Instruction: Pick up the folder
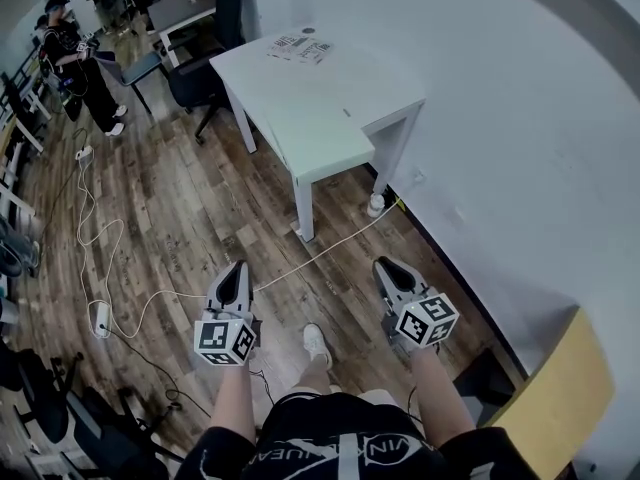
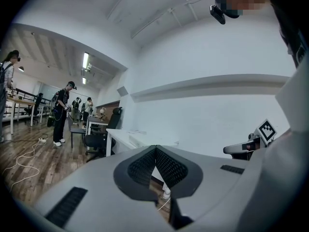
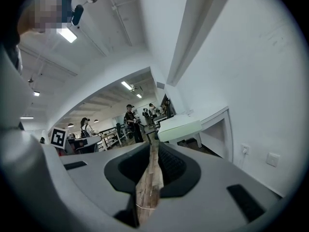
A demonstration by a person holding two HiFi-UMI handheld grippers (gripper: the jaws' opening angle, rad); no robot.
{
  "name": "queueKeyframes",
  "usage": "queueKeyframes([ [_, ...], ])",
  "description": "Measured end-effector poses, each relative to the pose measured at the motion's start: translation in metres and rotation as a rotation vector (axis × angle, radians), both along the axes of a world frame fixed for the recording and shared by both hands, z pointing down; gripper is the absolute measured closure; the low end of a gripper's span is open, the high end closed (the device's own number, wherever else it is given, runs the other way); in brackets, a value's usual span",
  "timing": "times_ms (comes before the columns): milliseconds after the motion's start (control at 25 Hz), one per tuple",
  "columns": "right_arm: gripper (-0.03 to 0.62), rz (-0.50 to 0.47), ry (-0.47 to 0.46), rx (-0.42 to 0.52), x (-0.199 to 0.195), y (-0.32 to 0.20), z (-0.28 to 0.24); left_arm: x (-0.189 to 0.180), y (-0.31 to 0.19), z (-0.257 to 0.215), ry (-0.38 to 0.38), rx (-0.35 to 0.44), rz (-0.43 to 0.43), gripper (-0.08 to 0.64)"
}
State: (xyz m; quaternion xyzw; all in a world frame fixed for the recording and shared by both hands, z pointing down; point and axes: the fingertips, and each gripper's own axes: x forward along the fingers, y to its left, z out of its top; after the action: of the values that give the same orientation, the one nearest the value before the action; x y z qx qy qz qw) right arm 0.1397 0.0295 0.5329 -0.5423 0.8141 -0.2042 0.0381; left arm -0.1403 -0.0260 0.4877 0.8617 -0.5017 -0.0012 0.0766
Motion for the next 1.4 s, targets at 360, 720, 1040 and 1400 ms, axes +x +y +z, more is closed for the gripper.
queueKeyframes([
  [360,0.415,0.005,-0.101,-0.037,0.006,-0.063,0.004,0.005,-0.060,0.004,-0.018,-0.028,0.011,0.545],
  [720,0.357,0.036,-0.252,-0.083,0.006,-0.125,0.013,0.010,-0.121,0.012,-0.019,-0.049,0.030,0.545],
  [1040,0.311,0.053,-0.409,-0.147,-0.009,-0.164,0.029,0.010,-0.154,0.020,-0.010,-0.054,0.048,0.545],
  [1400,0.279,0.107,-0.602,-0.214,-0.007,-0.199,0.048,0.014,-0.176,0.032,-0.004,-0.069,0.034,0.545],
])
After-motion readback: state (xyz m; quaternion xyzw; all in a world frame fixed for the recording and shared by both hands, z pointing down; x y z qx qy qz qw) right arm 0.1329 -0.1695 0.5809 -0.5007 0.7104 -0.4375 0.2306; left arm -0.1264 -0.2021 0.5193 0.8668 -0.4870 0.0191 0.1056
